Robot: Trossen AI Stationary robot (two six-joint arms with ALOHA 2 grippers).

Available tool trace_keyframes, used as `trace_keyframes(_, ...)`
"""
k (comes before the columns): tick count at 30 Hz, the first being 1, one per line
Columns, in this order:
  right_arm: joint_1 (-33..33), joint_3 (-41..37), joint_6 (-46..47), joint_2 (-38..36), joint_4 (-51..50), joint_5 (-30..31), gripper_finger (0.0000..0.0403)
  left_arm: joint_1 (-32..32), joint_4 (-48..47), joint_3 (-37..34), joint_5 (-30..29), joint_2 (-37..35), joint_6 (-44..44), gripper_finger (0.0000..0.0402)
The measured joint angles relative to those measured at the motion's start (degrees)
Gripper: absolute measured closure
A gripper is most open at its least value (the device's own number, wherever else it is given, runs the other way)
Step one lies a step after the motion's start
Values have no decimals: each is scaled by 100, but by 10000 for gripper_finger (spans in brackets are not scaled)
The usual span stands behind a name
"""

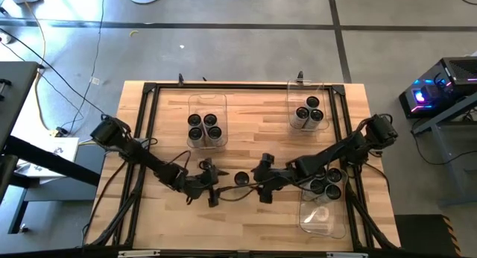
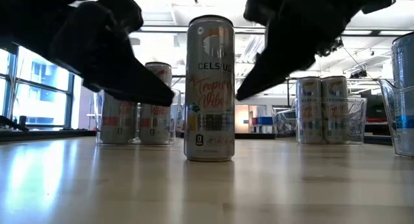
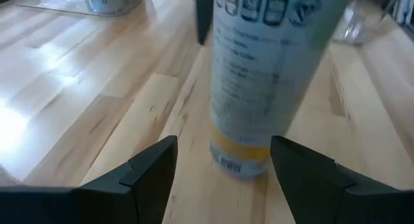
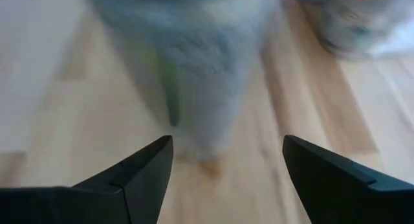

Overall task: Sort soda cans
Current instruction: Put the white-yellow soda can into the top right transparent bin

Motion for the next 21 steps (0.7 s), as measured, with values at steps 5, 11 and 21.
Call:
trace_keyframes(5,-6,-1,-135,3,496,35,114,98,466,-3,-14,225,-4,161)
trace_keyframes(11,-9,0,-324,4,1166,100,114,100,898,5,-93,233,291,161)
trace_keyframes(21,-9,0,-479,3,1576,383,114,124,1219,2,-137,233,544,161)
